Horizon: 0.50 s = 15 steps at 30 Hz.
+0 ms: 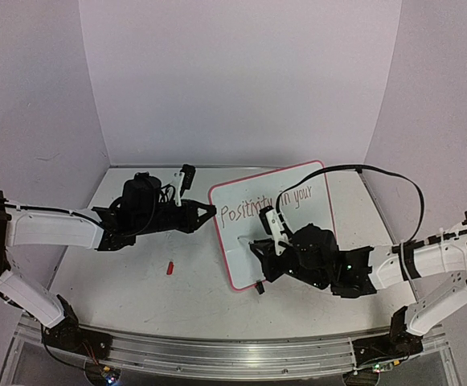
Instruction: Write a sentence on the whiteboard
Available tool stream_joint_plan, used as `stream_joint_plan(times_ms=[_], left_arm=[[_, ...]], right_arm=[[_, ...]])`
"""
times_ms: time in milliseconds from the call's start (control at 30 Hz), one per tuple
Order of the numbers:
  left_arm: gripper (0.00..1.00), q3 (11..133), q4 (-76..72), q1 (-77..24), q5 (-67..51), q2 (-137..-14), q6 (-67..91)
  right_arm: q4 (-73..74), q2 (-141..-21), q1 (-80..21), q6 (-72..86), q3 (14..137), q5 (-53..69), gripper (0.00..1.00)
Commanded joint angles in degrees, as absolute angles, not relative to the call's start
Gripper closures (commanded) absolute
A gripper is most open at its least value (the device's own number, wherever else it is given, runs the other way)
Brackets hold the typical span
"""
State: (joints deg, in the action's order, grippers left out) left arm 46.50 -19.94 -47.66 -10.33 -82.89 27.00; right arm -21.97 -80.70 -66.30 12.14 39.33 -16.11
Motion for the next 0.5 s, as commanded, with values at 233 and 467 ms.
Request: stream_joint_plan(times_ms=[233, 467], left_arm=[[1.00, 48.1, -18.7, -47.5, -7.4, -83.8, 24.5], [1.00, 48.1, -18.7, -47.6, -7.4, -83.6, 24.4]], right_arm=[[-24.3, -83.1, -66.6, 13.2, 40.5, -17.8, 1.00], [-24.2, -83.6, -66.5, 13.2, 40.8, -17.0, 1.00]])
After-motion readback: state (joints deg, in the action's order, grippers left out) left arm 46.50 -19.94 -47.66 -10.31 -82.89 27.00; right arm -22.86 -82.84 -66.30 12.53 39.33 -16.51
